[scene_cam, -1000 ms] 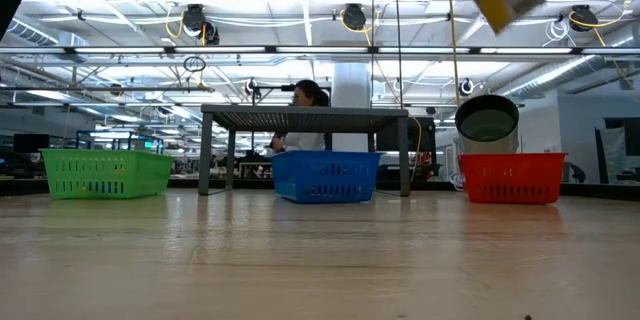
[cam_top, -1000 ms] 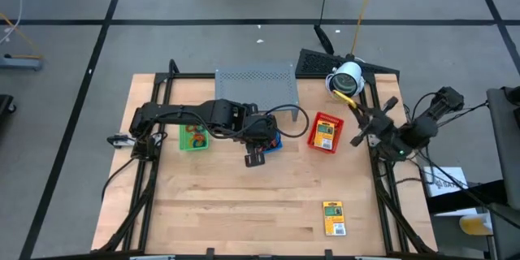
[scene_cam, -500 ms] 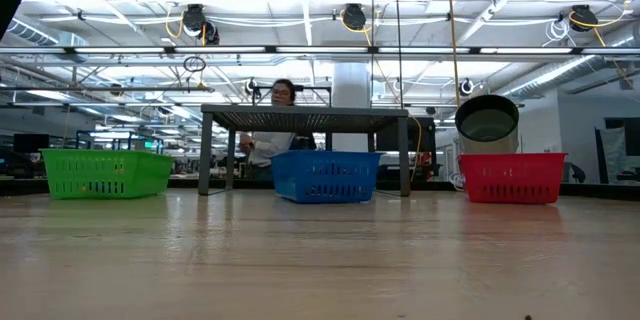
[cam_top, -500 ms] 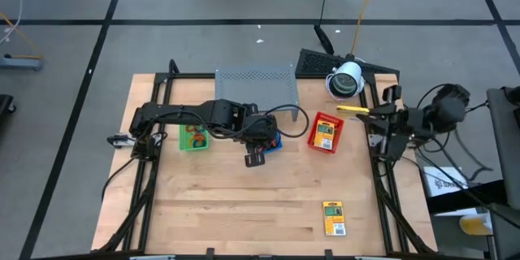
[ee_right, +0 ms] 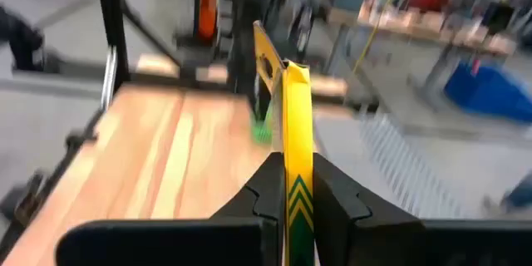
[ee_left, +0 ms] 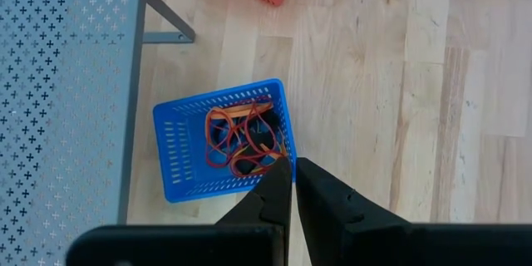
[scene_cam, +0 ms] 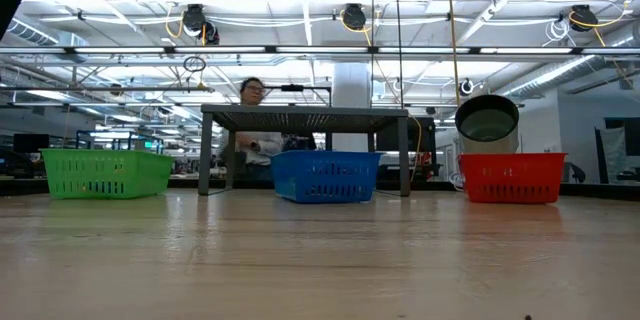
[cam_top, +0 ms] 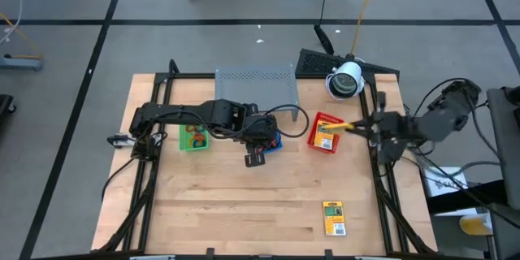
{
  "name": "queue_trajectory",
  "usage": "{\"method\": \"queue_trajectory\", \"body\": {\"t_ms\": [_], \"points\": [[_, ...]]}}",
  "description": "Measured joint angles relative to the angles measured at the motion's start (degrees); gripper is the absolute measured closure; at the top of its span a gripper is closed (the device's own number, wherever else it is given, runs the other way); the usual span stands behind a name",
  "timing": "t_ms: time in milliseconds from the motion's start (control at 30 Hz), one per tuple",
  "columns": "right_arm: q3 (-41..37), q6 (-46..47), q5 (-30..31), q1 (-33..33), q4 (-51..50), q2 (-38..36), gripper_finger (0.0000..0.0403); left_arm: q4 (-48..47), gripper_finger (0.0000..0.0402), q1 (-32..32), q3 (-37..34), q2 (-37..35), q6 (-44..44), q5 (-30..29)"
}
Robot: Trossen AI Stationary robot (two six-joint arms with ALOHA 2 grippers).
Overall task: Pick & Place Office Desk Supplies
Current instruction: Put the crayon pack into the orange bin
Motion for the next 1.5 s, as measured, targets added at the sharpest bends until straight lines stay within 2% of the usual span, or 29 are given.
{"method": "queue_trajectory", "body": {"t_ms": [133, 333, 467, 567, 767, 900, 1000, 1167, 1500], "points": [[0.0, 5.5, -7.8, -5.9, -7.1, 2.3, 0.038, 1.2, 0.0371, 0.0, 0.0, 0.0, 0.0, 0.0], [0.0, 10.4, -23.7, -18.1, -18.7, 6.4, 0.038, 1.6, 0.0371, 0.0, 0.0, 0.0, 0.0, 0.0], [0.0, 12.3, -29.7, -25.1, -26.9, 9.9, 0.038, 1.6, 0.0371, 0.0, 0.0, 0.0, -0.2, 0.0], [0.0, 11.0, -32.5, -29.4, -28.8, 12.7, 0.038, 1.6, 0.0371, 0.0, 0.0, 0.0, -0.1, 0.0], [0.0, 6.8, -31.7, -33.9, -28.3, 19.2, 0.038, 1.6, 0.0371, 0.0, 0.0, 0.0, -0.1, 0.0], [0.0, 7.7, -28.2, -35.8, -29.2, 24.7, 0.038, 1.6, 0.0371, 0.0, 0.0, 0.0, -0.1, 0.0], [0.0, 15.8, -24.8, -37.6, -32.6, 28.8, 0.038, 1.6, 0.0371, 0.0, 0.0, 0.0, -0.1, 0.0], [0.0, 33.4, -24.6, -40.9, -41.0, 34.5, 0.038, 1.3, 0.0371, 0.0, 0.0, 0.0, -0.1, 0.0], [0.0, 60.8, -28.7, -44.7, -41.6, 39.7, 0.038, -2.1, 0.0371, 0.0, 0.0, 0.0, 1.1, 0.0]]}}
